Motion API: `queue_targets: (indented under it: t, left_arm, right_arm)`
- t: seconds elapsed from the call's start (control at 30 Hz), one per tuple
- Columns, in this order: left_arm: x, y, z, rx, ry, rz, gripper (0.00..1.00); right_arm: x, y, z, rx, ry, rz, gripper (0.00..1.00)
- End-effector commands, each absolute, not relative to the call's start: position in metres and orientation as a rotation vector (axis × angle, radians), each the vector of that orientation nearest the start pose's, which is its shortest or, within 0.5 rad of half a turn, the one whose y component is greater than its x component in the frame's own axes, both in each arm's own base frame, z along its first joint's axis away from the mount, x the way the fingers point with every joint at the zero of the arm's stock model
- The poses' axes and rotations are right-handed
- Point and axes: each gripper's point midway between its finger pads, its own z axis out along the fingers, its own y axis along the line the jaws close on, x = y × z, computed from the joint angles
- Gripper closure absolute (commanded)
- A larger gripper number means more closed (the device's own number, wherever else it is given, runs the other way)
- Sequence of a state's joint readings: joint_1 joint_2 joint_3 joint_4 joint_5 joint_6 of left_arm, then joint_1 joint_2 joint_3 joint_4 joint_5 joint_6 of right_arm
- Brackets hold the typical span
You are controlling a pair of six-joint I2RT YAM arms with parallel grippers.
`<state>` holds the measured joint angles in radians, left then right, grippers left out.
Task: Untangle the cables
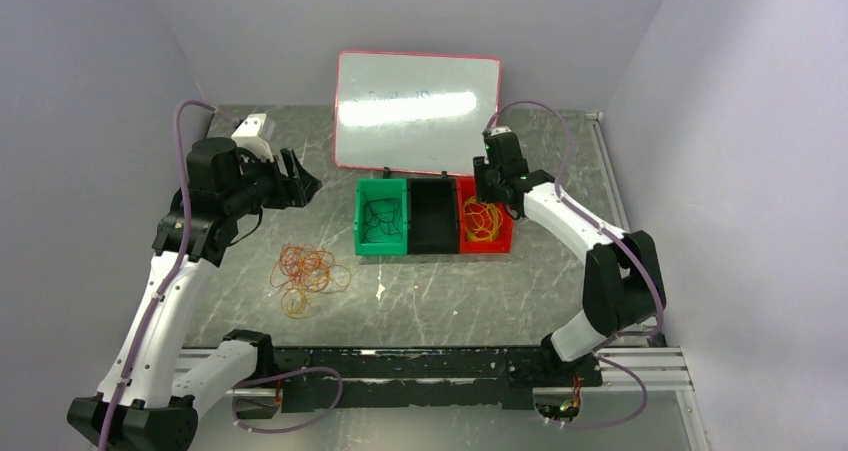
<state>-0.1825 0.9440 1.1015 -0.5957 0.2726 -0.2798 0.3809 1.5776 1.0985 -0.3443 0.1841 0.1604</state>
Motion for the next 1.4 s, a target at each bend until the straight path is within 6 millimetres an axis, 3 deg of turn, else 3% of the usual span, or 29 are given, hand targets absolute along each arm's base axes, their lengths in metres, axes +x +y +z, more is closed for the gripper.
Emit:
queue_targets:
  t: [0.0,0.1,0.37,0.5,0.57,0.67,0.73,0.87,1.13,1.37]
  left_arm:
    - [0.281,-0.113,0.286,0.092,2.029,-0.569,0.3]
    - [0.282,-0.114,0.285,0.092,2.032,-0.574,0.3]
    - [0.281,-0.113,0.264,0.076,2.073,-0.566,0.3]
    - [0.28,-0.107,0.247,0.032,2.103,-0.539,0.31]
    - [0.28,-0.1,0.237,-0.024,2.126,-0.498,0.31]
    - [0.278,-0.09,0.224,-0.086,2.146,-0.449,0.3]
    - [0.277,-0.087,0.221,-0.107,2.143,-0.437,0.3]
    - [0.273,-0.079,0.219,-0.138,2.139,-0.391,0.33]
    - [0.259,-0.062,0.248,-0.179,2.011,-0.334,0.32]
    - [0.249,-0.061,0.245,-0.15,2.009,-0.336,0.32]
  right_arm:
    - [0.379,0.127,0.131,-0.177,2.35,0.072,0.53]
    - [0.374,0.126,0.14,-0.175,2.34,0.077,0.51]
    - [0.365,0.132,0.191,-0.195,2.204,0.164,0.49]
    - [0.355,0.152,0.216,-0.222,2.125,0.23,0.49]
    - [0.346,0.172,0.225,-0.243,2.088,0.285,0.49]
    - [0.322,0.221,0.23,-0.344,2.025,0.413,0.49]
    - [0.302,0.257,0.227,-0.451,1.981,0.517,0.49]
    - [0.269,0.304,0.212,-0.558,1.936,0.658,0.5]
    - [0.213,0.382,0.195,-0.351,1.934,0.884,0.51]
    - [0.187,0.44,0.162,-0.215,1.963,1.002,0.5]
